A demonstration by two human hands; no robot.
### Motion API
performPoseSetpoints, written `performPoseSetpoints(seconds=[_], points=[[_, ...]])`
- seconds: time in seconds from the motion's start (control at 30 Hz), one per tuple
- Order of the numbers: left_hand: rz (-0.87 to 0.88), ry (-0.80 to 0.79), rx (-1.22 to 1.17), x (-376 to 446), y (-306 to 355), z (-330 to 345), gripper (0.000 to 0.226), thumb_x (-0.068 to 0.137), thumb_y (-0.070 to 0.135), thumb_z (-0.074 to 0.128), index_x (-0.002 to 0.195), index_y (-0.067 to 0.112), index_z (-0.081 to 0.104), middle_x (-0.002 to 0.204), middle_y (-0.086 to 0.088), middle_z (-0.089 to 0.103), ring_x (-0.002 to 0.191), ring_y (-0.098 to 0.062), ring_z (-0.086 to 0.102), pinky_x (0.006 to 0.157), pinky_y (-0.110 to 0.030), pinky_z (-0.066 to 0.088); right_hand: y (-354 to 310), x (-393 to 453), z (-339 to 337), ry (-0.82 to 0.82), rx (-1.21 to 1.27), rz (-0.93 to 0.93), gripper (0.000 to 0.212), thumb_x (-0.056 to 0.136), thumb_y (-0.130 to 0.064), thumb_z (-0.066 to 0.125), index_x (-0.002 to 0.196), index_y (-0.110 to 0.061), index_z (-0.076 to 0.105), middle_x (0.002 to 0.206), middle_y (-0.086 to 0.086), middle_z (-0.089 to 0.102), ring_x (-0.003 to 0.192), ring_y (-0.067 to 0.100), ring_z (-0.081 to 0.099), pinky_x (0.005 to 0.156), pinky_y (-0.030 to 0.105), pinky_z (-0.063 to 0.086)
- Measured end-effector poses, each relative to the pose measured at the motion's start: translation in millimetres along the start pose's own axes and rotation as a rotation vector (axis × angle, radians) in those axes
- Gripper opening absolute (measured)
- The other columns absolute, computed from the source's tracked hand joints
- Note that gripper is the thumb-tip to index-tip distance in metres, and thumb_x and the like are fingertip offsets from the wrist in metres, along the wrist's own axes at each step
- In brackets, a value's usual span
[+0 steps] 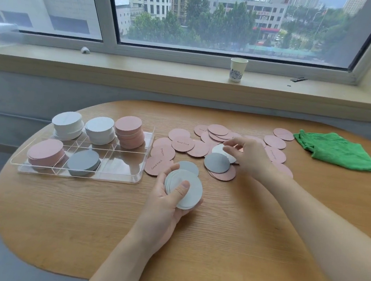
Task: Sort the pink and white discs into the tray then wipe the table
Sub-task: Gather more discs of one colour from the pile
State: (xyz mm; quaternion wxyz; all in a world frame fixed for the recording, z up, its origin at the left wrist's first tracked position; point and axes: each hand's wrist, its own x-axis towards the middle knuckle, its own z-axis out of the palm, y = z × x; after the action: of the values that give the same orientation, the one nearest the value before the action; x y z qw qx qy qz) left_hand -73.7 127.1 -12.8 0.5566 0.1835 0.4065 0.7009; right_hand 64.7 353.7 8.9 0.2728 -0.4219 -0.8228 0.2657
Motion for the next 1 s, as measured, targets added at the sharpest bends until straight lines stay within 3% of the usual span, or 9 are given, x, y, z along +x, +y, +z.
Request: performPoseSetpoints(seconds=[0.1,0.17,0.37,0.57,0.77,0.9,1.0], points=[[-0.008,-0.002,0.000,0,1,1,0.058,0.082,0.014,0.073,0.136,0.025,0.055,0.143,-0.021,0.056,0.130,-0.048,0.056,0.085,-0.046,0.060,17,25,3,-0.112,-0.077,-0.009,0.021,0.088,-0.026,0.077,0.109,-0.022,0.075,0.115,-0.008,0.062,0.112,0.014,0.052,0.093,0.029,0.036],[-0.009,-0.007,-0.001,2,1,1,0.057,0.082,0.014,0.073,0.136,0.024,0.055,0.143,-0.023,0.055,0.130,-0.049,0.056,0.085,-0.046,0.060,21,36,5,-0.170,-0.115,-0.004,0.025,0.084,-0.030,0.080,0.108,-0.025,0.075,0.122,-0.008,0.061,0.121,0.019,0.050,0.101,0.035,0.038],[-0.015,-0.015,0.006,3,-1,1,0.057,0.082,0.014,0.072,0.136,0.024,0.056,0.144,-0.020,0.055,0.131,-0.047,0.056,0.084,-0.045,0.060,20,43,5,-0.283,-0.147,0.070,0.048,0.073,-0.042,0.087,0.117,-0.030,0.072,0.131,-0.007,0.052,0.128,0.017,0.043,0.109,0.036,0.035],[-0.015,-0.009,-0.004,3,-2,1,0.057,0.083,0.012,0.071,0.137,0.024,0.055,0.144,-0.020,0.056,0.132,-0.047,0.055,0.084,-0.045,0.060,12,34,2,-0.231,-0.083,0.117,0.051,0.065,-0.035,0.094,0.108,-0.027,0.067,0.119,-0.002,0.058,0.113,0.018,0.051,0.090,0.032,0.041],[-0.010,0.010,0.000,4,-3,-1,0.057,0.083,0.012,0.072,0.136,0.025,0.056,0.136,-0.018,0.060,0.130,-0.048,0.057,0.087,-0.048,0.059,4,22,-4,-0.157,-0.105,0.075,0.043,0.066,-0.032,0.092,0.094,-0.030,0.059,0.104,-0.005,0.057,0.107,0.023,0.047,0.093,0.040,0.041],[-0.002,0.010,0.002,4,-2,0,0.057,0.083,0.013,0.071,0.137,0.024,0.055,0.138,-0.019,0.060,0.130,-0.048,0.057,0.088,-0.049,0.059,-4,13,-14,-0.122,0.008,0.025,0.025,0.077,-0.021,0.084,0.089,-0.024,0.063,0.090,-0.010,0.060,0.091,0.014,0.053,0.064,0.028,0.047],[0.023,0.019,-0.002,4,-2,-1,0.055,0.085,0.012,0.070,0.136,0.024,0.055,0.132,-0.016,0.062,0.120,-0.040,0.065,0.090,-0.050,0.060,-13,9,-22,-0.091,0.174,0.026,0.021,0.077,-0.019,0.086,0.084,-0.022,0.066,0.083,-0.004,0.064,0.076,0.010,0.055,0.058,0.028,0.048]])
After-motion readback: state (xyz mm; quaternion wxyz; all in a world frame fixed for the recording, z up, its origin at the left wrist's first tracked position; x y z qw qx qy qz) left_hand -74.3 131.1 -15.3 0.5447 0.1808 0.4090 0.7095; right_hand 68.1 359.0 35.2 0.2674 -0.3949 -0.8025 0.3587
